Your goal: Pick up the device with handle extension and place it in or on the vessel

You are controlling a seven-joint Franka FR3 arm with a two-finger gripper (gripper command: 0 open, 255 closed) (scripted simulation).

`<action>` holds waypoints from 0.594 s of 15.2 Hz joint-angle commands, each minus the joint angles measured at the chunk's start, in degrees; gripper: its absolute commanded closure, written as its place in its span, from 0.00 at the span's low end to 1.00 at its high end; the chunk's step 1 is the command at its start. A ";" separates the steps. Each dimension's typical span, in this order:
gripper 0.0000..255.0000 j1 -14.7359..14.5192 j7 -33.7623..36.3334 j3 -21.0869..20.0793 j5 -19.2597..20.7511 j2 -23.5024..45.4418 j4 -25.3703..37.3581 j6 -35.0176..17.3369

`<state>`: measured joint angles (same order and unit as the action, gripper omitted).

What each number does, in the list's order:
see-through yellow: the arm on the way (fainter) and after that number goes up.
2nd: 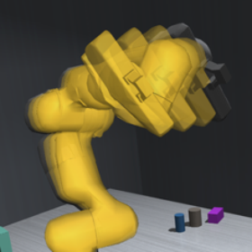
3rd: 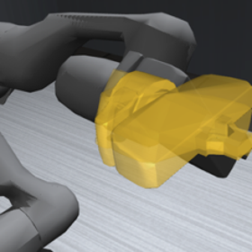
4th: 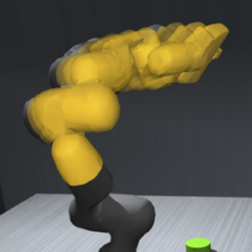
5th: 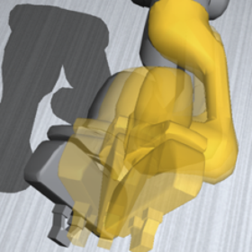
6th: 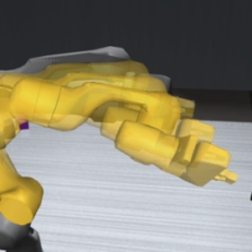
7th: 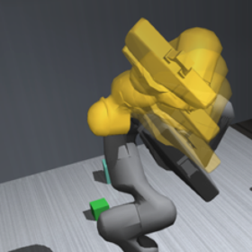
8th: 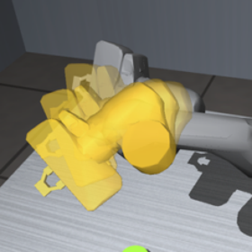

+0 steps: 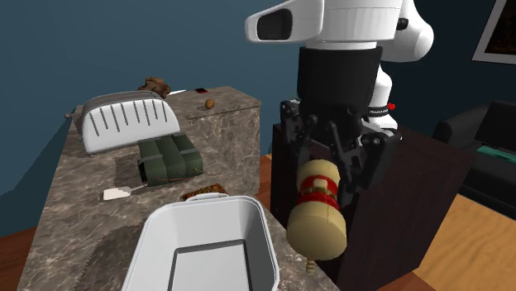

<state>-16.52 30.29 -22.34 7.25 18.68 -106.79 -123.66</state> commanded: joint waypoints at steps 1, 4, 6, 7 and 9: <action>1.00 1.82 -2.77 0.62 -0.53 -0.65 -0.22 0.31; 1.00 4.38 -6.71 1.69 -1.07 -0.96 0.54 1.28; 1.00 6.00 -9.27 2.44 -1.34 -0.92 1.39 2.04; 1.00 6.79 -10.53 2.83 -1.45 -0.82 1.92 2.46; 1.00 8.32 -13.00 3.60 -1.62 -0.48 3.20 3.35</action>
<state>-8.87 18.58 -19.20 5.50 17.43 -105.10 -121.05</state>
